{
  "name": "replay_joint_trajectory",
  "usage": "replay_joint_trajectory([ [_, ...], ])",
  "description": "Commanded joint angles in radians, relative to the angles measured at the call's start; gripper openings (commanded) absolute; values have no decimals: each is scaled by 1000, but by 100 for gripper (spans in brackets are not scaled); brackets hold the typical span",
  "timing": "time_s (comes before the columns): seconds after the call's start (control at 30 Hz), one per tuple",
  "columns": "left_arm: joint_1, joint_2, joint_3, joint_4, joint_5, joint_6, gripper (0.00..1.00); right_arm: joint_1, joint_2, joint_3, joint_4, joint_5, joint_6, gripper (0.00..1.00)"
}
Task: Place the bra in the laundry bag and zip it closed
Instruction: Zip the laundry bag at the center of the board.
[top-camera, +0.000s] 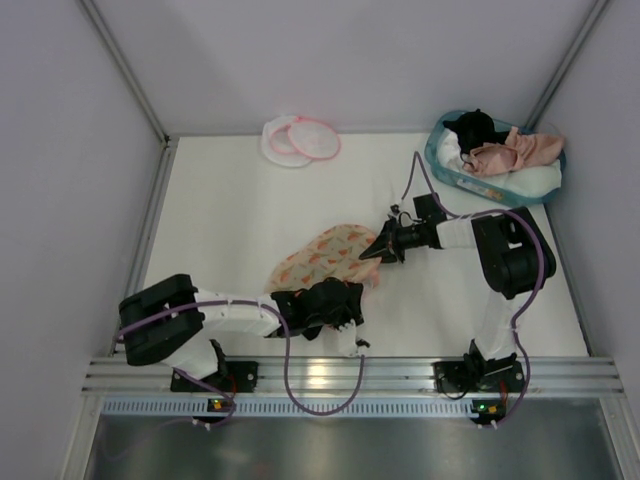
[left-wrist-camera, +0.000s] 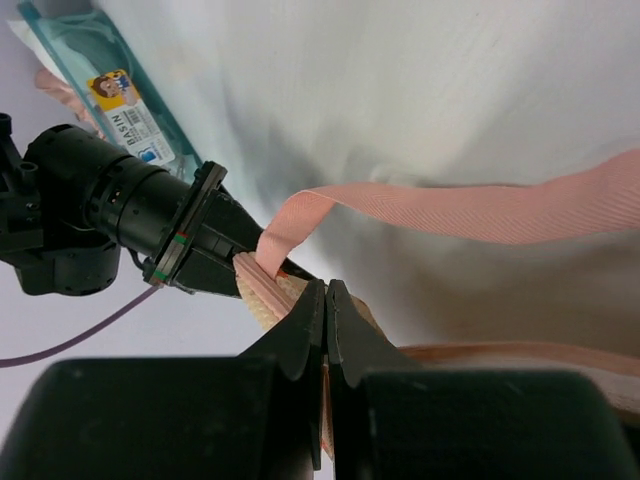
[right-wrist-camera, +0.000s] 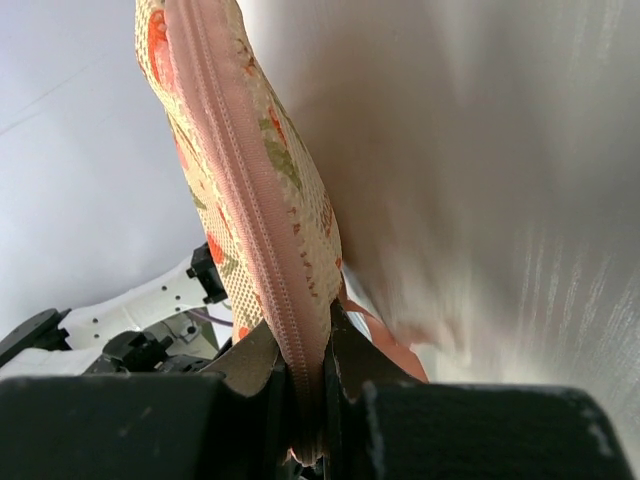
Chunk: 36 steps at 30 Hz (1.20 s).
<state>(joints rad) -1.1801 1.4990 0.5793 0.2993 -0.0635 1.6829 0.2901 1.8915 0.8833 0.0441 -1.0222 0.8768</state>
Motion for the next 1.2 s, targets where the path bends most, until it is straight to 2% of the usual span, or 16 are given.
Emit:
replay_joint_trajectory([
  [0.0,-3,-55,39,-179,59,-81,0,-15,-20,60,-4,-21,-32,0],
  [0.17,-3,-85,99,-405,152,-169,0,-37,-6,86,-29,-21,-50,0],
  [0.4,-3,-137,137,-575,284,-278,0,-57,20,129,-90,-9,-114,0],
  [0.63,-6,-171,151,-663,372,-390,0,-78,61,186,-147,19,-176,0],
  [0.9,-6,-137,186,-694,378,-524,0,-86,104,270,-213,42,-240,0],
  [0.93,-6,-126,223,-694,369,-596,5,-86,109,278,-220,43,-243,0],
  [1.07,22,-77,362,-692,358,-793,36,-85,119,318,-245,47,-286,0],
  [1.17,75,-57,502,-690,373,-984,48,-85,153,403,-343,43,-393,16],
])
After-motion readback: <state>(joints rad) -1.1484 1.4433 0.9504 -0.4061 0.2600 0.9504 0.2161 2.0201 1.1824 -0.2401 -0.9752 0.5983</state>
